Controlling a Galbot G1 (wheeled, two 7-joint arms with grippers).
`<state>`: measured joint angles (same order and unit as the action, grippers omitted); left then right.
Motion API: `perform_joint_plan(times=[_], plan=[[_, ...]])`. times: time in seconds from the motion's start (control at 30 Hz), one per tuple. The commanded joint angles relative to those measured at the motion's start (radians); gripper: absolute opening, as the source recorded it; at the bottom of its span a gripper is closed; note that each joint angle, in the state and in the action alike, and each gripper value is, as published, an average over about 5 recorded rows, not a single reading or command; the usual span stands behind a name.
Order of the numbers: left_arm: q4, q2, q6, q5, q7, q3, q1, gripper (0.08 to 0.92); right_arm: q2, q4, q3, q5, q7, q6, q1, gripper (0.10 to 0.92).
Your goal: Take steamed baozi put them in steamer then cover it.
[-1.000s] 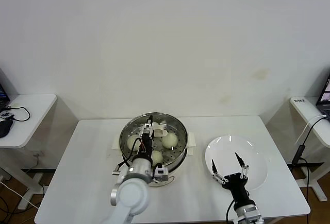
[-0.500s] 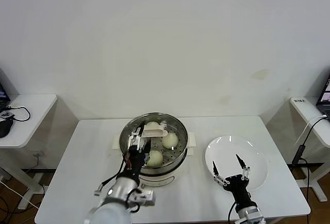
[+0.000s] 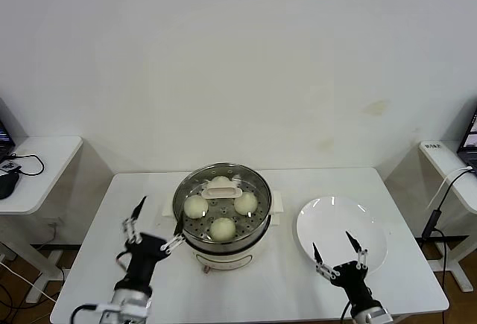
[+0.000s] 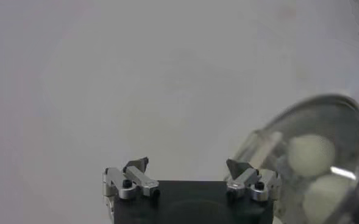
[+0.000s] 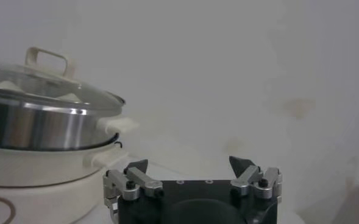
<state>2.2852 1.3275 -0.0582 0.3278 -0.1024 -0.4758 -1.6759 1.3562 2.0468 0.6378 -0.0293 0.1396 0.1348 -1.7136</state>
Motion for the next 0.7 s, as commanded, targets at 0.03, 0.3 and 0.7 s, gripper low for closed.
perform_joint_plan(times=[0.03,0.3,0.7], plan=[[-0.073,0.026,0.249,-0.573,-0.17,-0.149,-0.341,0.823,-0.114,0.024,-0.005,0.097,0.015,-0.038,-0.123,0.823],[-0.125,-0.002,0.322,-0.557,-0.104,-0.165,-0.388,0.823,-0.118,0.046,-0.006,0.133,0.025,-0.082,-0.152,0.823],[-0.11,0.004,0.285,-0.539,-0.09,-0.156,-0.378,0.823,-0.104,0.071,-0.014,0.126,0.016,-0.133,-0.155,0.823]])
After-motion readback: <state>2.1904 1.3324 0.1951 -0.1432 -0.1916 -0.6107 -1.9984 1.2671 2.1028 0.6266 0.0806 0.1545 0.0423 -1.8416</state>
